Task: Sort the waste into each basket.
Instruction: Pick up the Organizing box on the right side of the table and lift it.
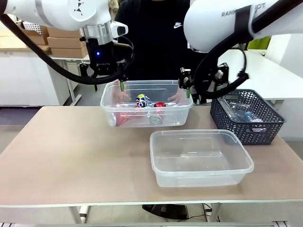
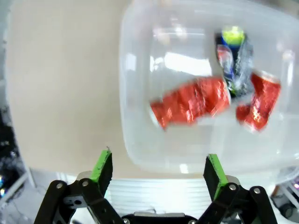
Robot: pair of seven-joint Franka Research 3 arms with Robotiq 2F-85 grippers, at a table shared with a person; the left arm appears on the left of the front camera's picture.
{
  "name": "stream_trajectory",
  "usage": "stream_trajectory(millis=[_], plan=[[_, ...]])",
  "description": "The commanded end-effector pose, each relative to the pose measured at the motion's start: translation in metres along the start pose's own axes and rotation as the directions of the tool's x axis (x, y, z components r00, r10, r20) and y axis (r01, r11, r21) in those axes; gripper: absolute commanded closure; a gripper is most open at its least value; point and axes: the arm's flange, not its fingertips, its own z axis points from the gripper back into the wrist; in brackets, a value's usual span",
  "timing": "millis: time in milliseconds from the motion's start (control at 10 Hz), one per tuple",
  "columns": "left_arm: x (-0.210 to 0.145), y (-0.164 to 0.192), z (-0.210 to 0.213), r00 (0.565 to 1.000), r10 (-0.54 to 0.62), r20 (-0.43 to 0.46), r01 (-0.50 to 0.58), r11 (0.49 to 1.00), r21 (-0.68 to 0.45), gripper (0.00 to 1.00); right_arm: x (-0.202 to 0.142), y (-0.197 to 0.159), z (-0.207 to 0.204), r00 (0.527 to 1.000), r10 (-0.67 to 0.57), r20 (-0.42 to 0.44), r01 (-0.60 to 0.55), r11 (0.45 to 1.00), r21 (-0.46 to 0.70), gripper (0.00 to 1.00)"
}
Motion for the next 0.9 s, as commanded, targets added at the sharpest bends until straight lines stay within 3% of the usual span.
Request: stream_trajectory(millis=[0, 200, 300, 400, 600, 700, 800], plan=[[-0.083, -0.037, -0.003, 0.993, 0.015, -0.121, -0.022, 0.998, -0.059, 0.0, -0.083, -0.07, 0.018, 0.986, -0.166, -0.015, 0.166, 0.986, 0.029, 0.0], [-0.13, -0.089, -0.024, 0.984, -0.08, -0.161, 0.075, 0.996, -0.038, 0.0, -0.117, -0.11, -0.004, 0.946, -0.315, -0.074, 0.315, 0.949, -0.005, 0.0], [-0.137, -0.116, -0.041, 0.99, -0.031, -0.14, 0.029, 0.999, -0.016, 0.0, -0.116, -0.104, -0.021, 0.945, -0.315, -0.081, 0.313, 0.949, -0.035, 0.0], [-0.127, -0.081, -0.012, 0.986, -0.064, -0.156, 0.06, 0.998, -0.034, 0.0, -0.105, -0.093, 0.01, 0.972, -0.224, -0.064, 0.224, 0.975, -0.008, 0.0], [-0.127, -0.081, -0.012, 0.986, -0.064, -0.156, 0.06, 0.998, -0.034, 0.0, -0.105, -0.093, 0.01, 0.972, -0.224, -0.064, 0.224, 0.975, -0.008, 0.0], [-0.144, -0.105, -0.026, 0.984, -0.068, -0.166, 0.064, 0.998, -0.029, 0.0, -0.123, -0.108, -0.001, 0.963, -0.264, -0.061, 0.262, 0.964, -0.038, 0.0], [-0.146, -0.102, -0.058, 0.983, -0.049, -0.174, 0.047, 0.999, -0.016, 0.0, -0.121, -0.099, -0.043, 0.995, -0.036, -0.089, 0.04, 0.998, 0.04, 0.0]])
